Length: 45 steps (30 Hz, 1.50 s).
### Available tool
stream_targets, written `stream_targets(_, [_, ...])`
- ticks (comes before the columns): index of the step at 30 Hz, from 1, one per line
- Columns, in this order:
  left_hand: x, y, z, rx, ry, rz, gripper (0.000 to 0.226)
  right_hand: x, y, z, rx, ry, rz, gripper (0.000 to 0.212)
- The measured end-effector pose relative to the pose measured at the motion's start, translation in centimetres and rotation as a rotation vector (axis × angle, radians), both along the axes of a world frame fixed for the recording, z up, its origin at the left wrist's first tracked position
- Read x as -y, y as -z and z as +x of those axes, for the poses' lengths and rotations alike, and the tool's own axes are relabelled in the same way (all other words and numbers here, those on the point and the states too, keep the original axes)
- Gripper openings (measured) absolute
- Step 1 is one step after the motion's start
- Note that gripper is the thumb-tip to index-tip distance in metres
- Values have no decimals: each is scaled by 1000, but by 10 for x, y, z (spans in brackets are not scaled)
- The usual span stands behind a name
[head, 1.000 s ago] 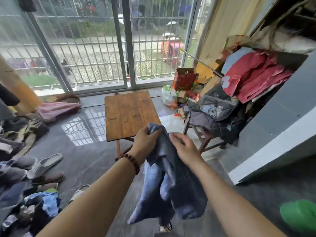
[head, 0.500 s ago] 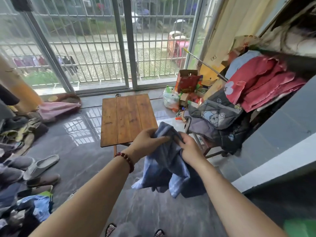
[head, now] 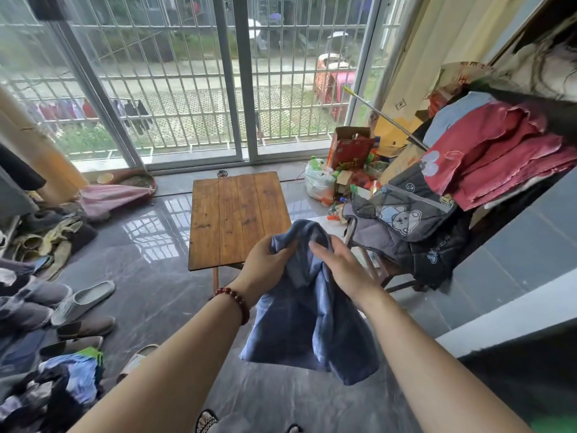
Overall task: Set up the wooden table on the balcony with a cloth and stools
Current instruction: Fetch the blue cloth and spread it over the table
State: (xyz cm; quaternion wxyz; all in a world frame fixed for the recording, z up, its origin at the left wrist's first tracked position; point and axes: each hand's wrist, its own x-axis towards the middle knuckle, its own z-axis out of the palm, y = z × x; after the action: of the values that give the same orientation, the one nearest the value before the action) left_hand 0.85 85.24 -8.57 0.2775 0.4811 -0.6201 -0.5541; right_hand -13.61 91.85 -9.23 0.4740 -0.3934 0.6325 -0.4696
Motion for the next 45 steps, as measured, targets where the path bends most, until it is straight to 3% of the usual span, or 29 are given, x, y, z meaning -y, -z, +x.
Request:
stream_targets(2, [4,2,1,-21,-17,12,15,3,3,5,-43,-140,45,65])
stream_targets(3, [6,2,1,-32,-21,12,18,4,5,8,-109,-166,57,67])
stream_targets(4, [7,3,1,-44,-31,12,24,6,7,9,-173,-155,59,60])
stream_targets(7, [12,1,6,-56,-84,34,34,12,8,8,-267,-26,39,15])
stream_targets(16, [11,1,19,5,-203,-58,54,27,11,3,-44,138,12,23])
stream_targets(18, [6,7,20,26,-295,-166,48,28,9,3,41,189,6,22])
stream_targets(20, [1,10,21,30,-331,-260,27,29,5,3,109,224,-6,21])
stream_targets(22, [-1,11,21,-61,-219,-196,18,30,1,2,152,237,7,22])
stream_targets(24, [-6,5,20,-196,1,29,16,31,0,3,186,242,10,23])
stream_targets(26, [-12,0,17,-224,202,186,40,33,0,6,199,252,-17,26])
stream_targets(28, [-14,1,10,-163,301,110,68,35,2,10,180,247,-26,29])
stream_targets(30, [-15,6,5,-103,304,-27,80,35,2,16,235,249,-14,26])
stream_targets(34, [-12,7,4,-57,114,-52,47,30,-1,22,499,57,-12,26])
stream_targets(36, [-7,6,5,-45,58,-13,37,25,-3,19,539,-48,-24,35])
stream_targets(39, [-2,2,6,-102,25,71,36,20,5,12,368,-119,-73,41])
stream_targets(42, [-1,0,5,-71,46,130,37,19,15,9,167,-32,-75,37])
stream_targets(45, [-6,-3,-1,-150,56,254,34,21,16,10,127,22,-31,24])
